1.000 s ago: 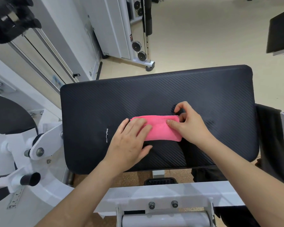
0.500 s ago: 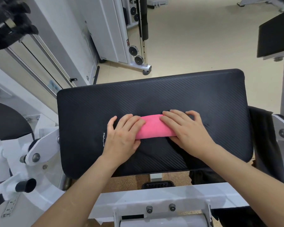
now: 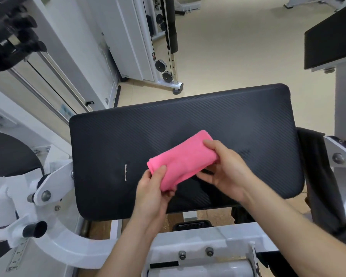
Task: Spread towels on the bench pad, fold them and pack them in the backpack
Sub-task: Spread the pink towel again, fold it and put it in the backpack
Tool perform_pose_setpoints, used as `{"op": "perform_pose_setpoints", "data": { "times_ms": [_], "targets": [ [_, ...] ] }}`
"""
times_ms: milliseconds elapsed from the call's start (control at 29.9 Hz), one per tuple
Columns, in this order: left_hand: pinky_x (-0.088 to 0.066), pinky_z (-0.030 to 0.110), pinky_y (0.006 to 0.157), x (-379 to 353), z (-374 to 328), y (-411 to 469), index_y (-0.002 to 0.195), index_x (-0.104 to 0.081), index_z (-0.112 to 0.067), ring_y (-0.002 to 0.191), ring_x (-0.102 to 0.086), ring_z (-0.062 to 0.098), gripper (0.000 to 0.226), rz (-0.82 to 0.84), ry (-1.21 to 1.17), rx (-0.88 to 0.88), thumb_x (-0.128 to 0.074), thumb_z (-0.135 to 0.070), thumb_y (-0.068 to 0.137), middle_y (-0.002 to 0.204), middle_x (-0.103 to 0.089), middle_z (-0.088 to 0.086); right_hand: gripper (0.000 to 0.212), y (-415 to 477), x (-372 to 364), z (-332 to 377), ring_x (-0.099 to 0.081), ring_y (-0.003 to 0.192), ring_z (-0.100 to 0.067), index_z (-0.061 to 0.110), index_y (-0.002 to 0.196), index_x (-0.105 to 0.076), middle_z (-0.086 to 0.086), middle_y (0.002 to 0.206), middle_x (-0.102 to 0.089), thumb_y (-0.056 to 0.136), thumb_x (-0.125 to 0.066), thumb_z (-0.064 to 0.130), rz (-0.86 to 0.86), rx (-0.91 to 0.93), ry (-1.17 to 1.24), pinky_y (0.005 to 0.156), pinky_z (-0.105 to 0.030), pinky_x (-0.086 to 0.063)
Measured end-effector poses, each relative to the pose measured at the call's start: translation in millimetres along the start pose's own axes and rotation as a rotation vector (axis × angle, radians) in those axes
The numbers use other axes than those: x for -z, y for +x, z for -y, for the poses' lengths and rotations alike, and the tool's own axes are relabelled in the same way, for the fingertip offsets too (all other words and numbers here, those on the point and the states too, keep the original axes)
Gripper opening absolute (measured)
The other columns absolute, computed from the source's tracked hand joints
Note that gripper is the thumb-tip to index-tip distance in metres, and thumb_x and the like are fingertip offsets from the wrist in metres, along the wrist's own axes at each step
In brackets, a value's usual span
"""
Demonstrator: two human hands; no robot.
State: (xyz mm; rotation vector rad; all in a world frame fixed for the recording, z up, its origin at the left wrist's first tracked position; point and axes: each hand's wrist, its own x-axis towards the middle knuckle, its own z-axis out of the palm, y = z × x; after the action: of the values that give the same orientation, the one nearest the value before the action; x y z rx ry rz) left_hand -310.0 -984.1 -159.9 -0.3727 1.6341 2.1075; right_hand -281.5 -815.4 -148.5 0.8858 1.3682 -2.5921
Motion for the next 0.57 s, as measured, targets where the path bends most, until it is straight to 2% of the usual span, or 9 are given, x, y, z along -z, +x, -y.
{"op": "perform_pose_setpoints", "data": {
  "times_ms": [67,100,167,234,335,402,502,569],
  "targets": [
    [-0.046,0.021,0.049,-7,9,-21,0.109,-0.061,-0.008,0.053,-0.054,0.012,0.017,0.003,-0.107,0.058,-0.054,-0.017,0.097,0.070,-0.064,0.004,0.035,-15,-4,-16,-0.067,0.101,-0.024,0.015,0.108,-0.068,-0.007,0.100,-0.071,0.082,-0.069,0.038,0.043,-0.032,0.171,0.089,-0.051,-0.055],
    [-0.048,0.022,0.051,-9,13,-31,0.110,-0.061,-0.007,0.055,-0.056,0.013,0.019,0.012,-0.129,0.074,-0.054,-0.019,0.097,0.072,-0.065,0.006,0.042,-22,-5,-23,-0.067,0.104,-0.025,0.016,0.116,-0.065,-0.007,0.107,-0.072,0.080,-0.070,0.037,0.069,-0.021,0.186,0.086,-0.049,-0.056],
    [-0.052,0.027,0.059,-7,21,-47,0.113,-0.060,-0.009,0.063,-0.063,0.018,0.023,0.040,-0.058,0.067,-0.057,-0.024,0.095,0.083,-0.071,0.010,0.042,-32,-6,-38,-0.069,0.103,-0.023,0.021,0.124,-0.058,-0.006,0.114,-0.071,0.084,-0.069,0.026,0.082,0.054,0.110,0.078,-0.040,-0.057],
    [-0.058,0.035,0.072,0,29,-57,0.113,-0.059,-0.012,0.078,-0.070,0.025,0.029,0.079,0.139,0.038,-0.067,-0.027,0.090,0.099,-0.073,0.011,0.033,-42,-7,-45,-0.069,0.098,-0.019,0.026,0.122,-0.057,-0.002,0.113,-0.071,0.092,-0.062,0.014,-0.008,0.155,0.000,0.072,-0.033,-0.055],
    [-0.058,0.042,0.087,9,29,-67,0.113,-0.057,-0.015,0.100,-0.069,0.025,0.056,0.131,0.357,0.015,-0.081,-0.036,0.067,0.112,-0.069,0.010,0.038,-57,3,-46,-0.065,0.096,-0.012,0.035,0.117,-0.058,0.010,0.106,-0.070,0.092,-0.056,0.007,-0.104,0.343,-0.329,0.075,-0.027,-0.049],
    [-0.056,0.041,0.090,13,20,-68,0.120,-0.055,-0.022,0.107,-0.065,0.019,0.068,0.173,0.354,-0.055,-0.081,-0.041,0.060,0.118,-0.067,0.003,0.049,-71,12,-39,-0.061,0.100,-0.002,0.040,0.120,-0.056,0.021,0.107,-0.067,0.090,-0.054,0.002,0.003,0.431,-0.602,0.081,-0.021,-0.044],
    [-0.055,0.046,0.091,6,7,-69,0.123,-0.059,-0.026,0.108,-0.067,0.017,0.062,0.335,0.403,-0.147,-0.080,-0.043,0.067,0.114,-0.070,-0.004,0.054,-94,21,-27,-0.061,0.104,0.000,0.041,0.128,-0.053,0.022,0.112,-0.066,0.084,-0.053,0.009,0.239,0.391,-0.887,0.086,-0.023,-0.048],
    [-0.055,0.057,0.086,-4,4,-70,0.108,-0.069,-0.028,0.103,-0.069,0.028,0.049,0.368,0.448,-0.174,-0.080,-0.047,0.065,0.105,-0.073,0.001,0.053,-107,28,-20,-0.063,0.098,-0.005,0.046,0.125,-0.050,0.018,0.109,-0.066,0.081,-0.053,0.019,0.239,0.382,-1.025,0.085,-0.031,-0.051]
  ]
}}
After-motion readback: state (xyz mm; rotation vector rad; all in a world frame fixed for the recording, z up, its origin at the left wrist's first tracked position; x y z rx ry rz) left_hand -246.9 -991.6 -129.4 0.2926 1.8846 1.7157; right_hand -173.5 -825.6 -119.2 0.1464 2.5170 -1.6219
